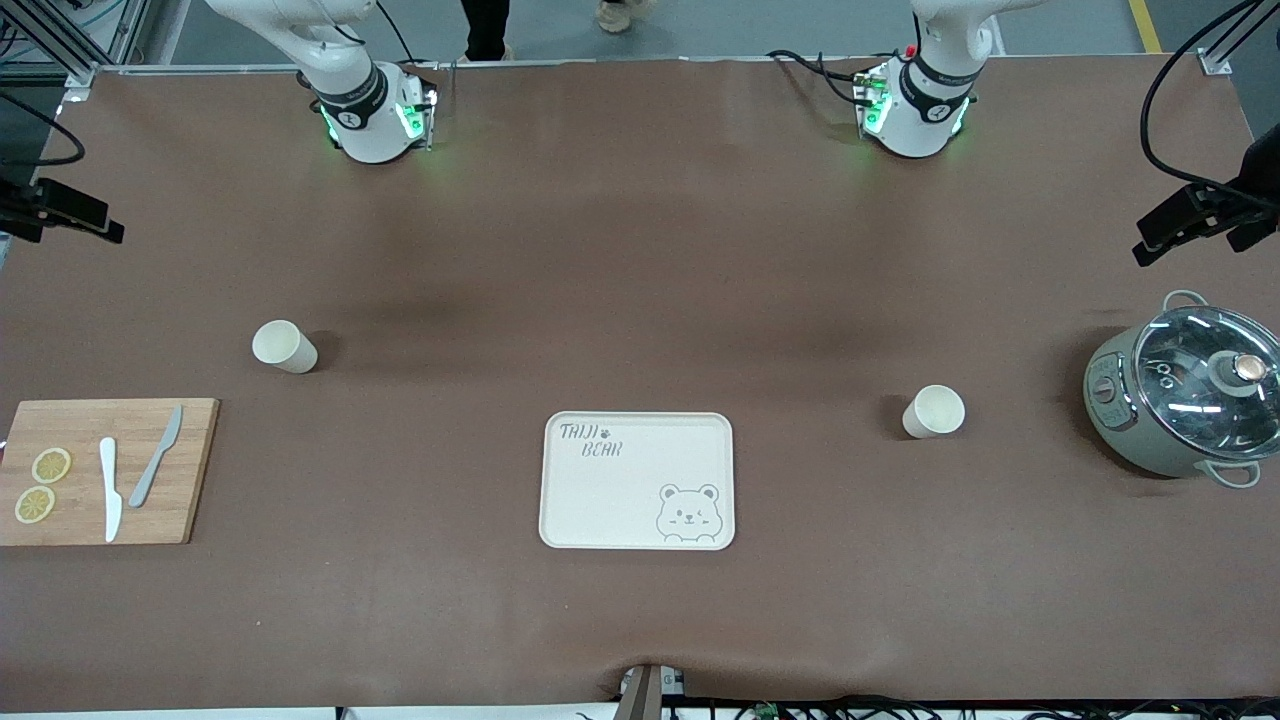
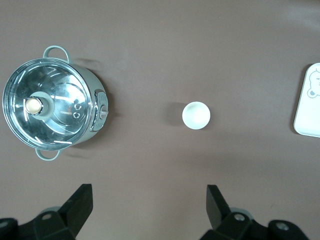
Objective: Place white IKEA cup upright on tray with both arms
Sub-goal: 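Reach the left gripper down toward the white paper cup beside the pot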
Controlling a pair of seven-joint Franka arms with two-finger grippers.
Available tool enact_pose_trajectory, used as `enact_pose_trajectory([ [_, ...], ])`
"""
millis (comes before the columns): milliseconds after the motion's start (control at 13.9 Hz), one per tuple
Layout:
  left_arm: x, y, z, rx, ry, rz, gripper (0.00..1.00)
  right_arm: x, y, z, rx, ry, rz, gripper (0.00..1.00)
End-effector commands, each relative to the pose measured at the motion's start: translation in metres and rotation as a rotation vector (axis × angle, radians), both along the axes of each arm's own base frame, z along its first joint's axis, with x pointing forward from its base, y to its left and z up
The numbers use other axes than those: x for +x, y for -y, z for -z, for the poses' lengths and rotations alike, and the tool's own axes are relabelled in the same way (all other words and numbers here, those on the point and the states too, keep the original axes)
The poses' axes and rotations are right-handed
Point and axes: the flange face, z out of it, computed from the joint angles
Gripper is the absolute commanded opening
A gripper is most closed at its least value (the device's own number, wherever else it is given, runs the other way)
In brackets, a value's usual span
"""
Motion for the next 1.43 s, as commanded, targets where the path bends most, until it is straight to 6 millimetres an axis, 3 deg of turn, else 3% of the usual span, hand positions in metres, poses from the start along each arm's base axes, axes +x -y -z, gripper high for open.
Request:
enact_pose_trajectory([
  [0, -0.004, -0.002, -0.007, 0.001, 0.018, 0.012, 1.00, 0.006, 0.001, -0.004, 0.003, 0.005, -0.015, 1.00],
  [359, 0.010, -0.007, 0.002, -0.009, 0.005, 0.007, 1.00, 0.013, 0.005, -0.022, -0.010, 0.043, -0.007, 1.00],
  [574, 0.035, -0.023, 0.053, -0.033, -0.078, -0.010, 1.00, 0.012, 0.004, -0.021, -0.007, 0.039, 0.003, 1.00],
  [717, 0.041, -0.025, 0.073, -0.045, -0.097, -0.026, 1.00, 0.012, 0.005, -0.020, -0.006, 0.039, -0.002, 1.00],
  [1004, 0.062, -0.017, 0.112, -0.063, -0.121, -0.044, 1.00, 0.012, 0.006, -0.014, -0.001, 0.024, 0.001, 1.00],
  [1220, 0.075, -0.002, 0.173, -0.073, -0.160, -0.015, 1.00, 0.010, 0.000, -0.007, 0.006, -0.012, -0.001, 1.00],
  [1363, 0.081, 0.019, 0.214, -0.080, -0.158, 0.019, 1.00, 0.009, 0.004, -0.007, 0.009, -0.010, 0.005, 1.00],
])
